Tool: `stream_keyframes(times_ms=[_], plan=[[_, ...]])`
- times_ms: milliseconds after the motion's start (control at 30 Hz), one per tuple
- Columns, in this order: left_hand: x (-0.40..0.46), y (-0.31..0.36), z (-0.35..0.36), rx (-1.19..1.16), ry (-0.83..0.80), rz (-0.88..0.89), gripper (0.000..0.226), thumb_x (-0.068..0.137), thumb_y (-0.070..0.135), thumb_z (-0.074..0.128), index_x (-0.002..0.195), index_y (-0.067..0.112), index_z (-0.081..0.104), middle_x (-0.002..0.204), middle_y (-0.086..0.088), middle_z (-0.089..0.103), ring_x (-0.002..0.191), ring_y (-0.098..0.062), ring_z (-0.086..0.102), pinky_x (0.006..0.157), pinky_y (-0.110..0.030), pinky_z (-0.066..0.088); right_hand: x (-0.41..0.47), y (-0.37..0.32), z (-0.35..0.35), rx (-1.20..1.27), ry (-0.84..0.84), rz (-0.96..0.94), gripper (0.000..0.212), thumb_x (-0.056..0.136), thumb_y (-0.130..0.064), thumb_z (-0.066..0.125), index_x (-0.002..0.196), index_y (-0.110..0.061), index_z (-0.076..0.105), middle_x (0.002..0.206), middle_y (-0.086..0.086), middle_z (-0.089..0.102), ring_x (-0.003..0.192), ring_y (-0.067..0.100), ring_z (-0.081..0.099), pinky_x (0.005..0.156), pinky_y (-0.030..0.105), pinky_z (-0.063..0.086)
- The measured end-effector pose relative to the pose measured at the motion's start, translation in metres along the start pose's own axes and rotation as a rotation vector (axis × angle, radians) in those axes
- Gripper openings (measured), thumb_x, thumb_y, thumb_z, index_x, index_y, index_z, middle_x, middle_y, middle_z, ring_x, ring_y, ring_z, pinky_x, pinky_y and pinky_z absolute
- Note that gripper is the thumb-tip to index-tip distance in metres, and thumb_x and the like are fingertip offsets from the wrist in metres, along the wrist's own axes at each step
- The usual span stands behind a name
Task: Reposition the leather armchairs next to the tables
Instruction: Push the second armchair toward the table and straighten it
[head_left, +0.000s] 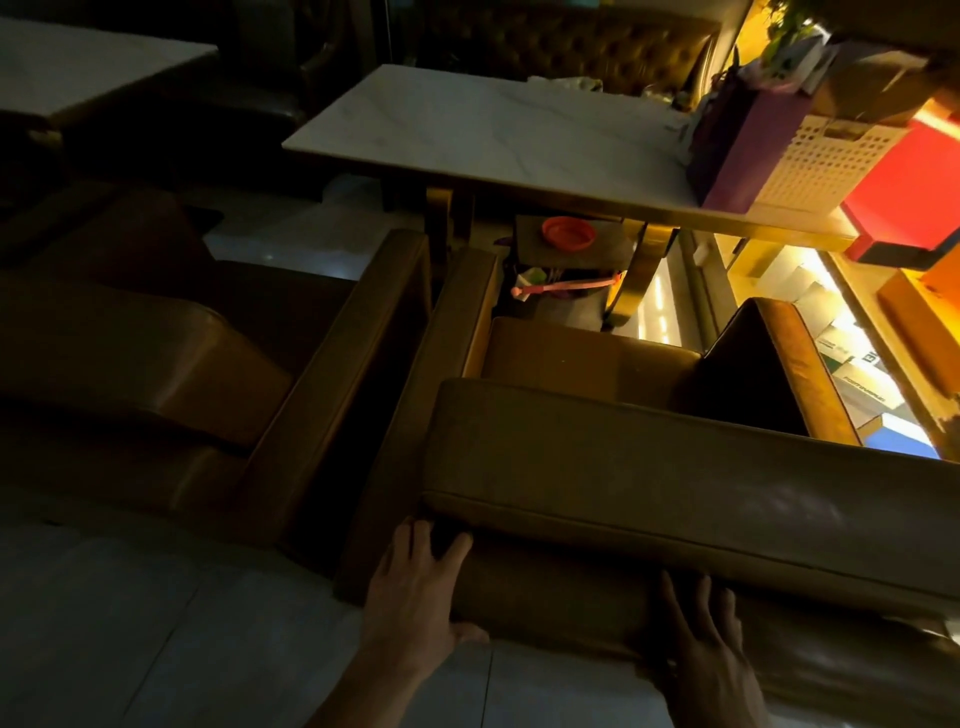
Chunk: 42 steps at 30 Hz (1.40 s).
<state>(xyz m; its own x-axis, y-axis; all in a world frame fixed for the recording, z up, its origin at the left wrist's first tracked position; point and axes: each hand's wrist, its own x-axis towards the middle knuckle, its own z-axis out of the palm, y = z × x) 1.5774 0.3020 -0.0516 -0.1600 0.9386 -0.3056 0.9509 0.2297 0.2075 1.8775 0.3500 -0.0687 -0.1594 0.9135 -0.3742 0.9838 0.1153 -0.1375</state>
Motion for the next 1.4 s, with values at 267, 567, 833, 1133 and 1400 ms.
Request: stream_keyframes(times_ms=[267,567,833,1133,1400], plan=[[0.037,0.004,-0.019,-0.032,0.048,-0.008,0.102,0.061,0.071,0.076,0.143,0.039,0.023,0.150,-0.009,0.022,0.141,-0.031,0.017,0.109,-0.048,0.037,0.027,-0.017,-0.026,0.007,0.121,-0.054,0.099,0.088,-0.045,0.062,0.152,-0.028,-0.011,0.160,0.015,-0.009,0.145,0.043,-0.007,0.119,0.047,0.013],[0.056,0.011,-0.020,-0.044,0.059,-0.029,0.099,0.065,0.064,0.078,0.143,0.039,0.024,0.152,-0.010,0.020,0.143,-0.034,0.014,0.109,-0.050,0.037,0.037,-0.012,-0.039,-0.029,0.115,-0.066,0.088,0.091,-0.055,0.049,0.151,-0.032,-0.012,0.161,0.012,-0.007,0.147,0.035,-0.006,0.119,0.045,0.018],[0.052,0.009,-0.016,-0.039,0.087,-0.018,0.096,0.067,0.067,0.075,0.143,0.039,0.024,0.151,-0.009,0.021,0.143,-0.031,0.013,0.110,-0.046,0.036,0.034,-0.015,-0.035,-0.063,0.136,-0.049,0.088,0.091,-0.056,0.048,0.150,-0.031,-0.012,0.161,0.014,-0.004,0.147,0.036,-0.003,0.119,0.044,0.017],[0.043,0.008,-0.014,-0.033,0.098,-0.019,0.095,0.068,0.067,0.074,0.144,0.039,0.025,0.152,-0.009,0.022,0.144,-0.032,0.014,0.110,-0.046,0.035,0.025,-0.018,-0.031,-0.064,0.126,-0.032,0.085,0.092,-0.054,0.046,0.150,-0.030,-0.012,0.161,0.014,-0.004,0.147,0.035,-0.004,0.120,0.044,0.016],[0.020,0.001,-0.006,-0.031,0.091,-0.015,0.096,0.068,0.067,0.074,0.145,0.040,0.023,0.153,-0.009,0.019,0.144,-0.032,0.010,0.108,-0.046,0.039,0.003,-0.024,-0.027,-0.042,0.105,-0.025,0.087,0.091,-0.053,0.051,0.151,-0.030,-0.008,0.161,0.015,-0.003,0.147,0.036,-0.003,0.119,0.044,0.019]])
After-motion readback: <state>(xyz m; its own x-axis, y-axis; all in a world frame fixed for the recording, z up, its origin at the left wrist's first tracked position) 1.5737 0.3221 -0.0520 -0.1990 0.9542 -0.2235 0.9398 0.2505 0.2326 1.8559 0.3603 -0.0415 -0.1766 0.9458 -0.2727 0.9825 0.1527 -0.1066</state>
